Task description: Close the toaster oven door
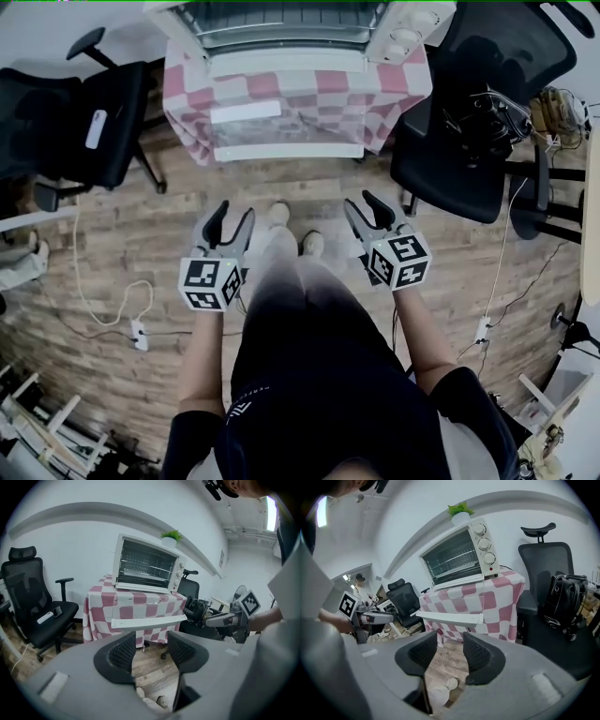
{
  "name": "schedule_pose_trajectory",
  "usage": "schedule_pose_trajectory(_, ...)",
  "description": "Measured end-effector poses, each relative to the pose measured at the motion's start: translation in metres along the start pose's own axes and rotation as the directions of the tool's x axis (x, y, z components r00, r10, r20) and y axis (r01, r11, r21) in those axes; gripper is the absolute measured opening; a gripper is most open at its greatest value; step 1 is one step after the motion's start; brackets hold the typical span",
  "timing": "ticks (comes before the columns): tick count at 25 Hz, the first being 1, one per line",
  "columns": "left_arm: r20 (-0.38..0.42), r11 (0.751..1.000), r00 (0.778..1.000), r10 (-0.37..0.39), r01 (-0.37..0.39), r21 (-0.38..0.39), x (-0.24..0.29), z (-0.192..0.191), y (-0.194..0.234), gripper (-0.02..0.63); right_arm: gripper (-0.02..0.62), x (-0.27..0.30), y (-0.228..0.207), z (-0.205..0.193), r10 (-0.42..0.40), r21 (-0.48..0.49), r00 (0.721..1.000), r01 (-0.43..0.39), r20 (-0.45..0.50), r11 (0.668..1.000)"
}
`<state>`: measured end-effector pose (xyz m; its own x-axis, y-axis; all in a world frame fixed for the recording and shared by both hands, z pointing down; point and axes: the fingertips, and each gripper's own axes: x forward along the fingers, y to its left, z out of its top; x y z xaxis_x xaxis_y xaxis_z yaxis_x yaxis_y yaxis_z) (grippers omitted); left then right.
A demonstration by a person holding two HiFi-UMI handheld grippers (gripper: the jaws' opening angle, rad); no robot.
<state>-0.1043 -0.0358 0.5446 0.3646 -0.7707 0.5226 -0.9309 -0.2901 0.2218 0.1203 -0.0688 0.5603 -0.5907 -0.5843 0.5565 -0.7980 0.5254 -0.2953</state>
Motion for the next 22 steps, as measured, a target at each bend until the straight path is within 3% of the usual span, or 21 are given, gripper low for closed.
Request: schedule_pose_trajectory(22, -0.094, 1.0, 0.995, -0.021, 0.023, 0.011, 0.089, -0.027, 0.069, 0.239, 0.189, 0.089, -0.045, -0.007, -0.09, -0.042, 0.993, 0.087, -0.079, 0.995)
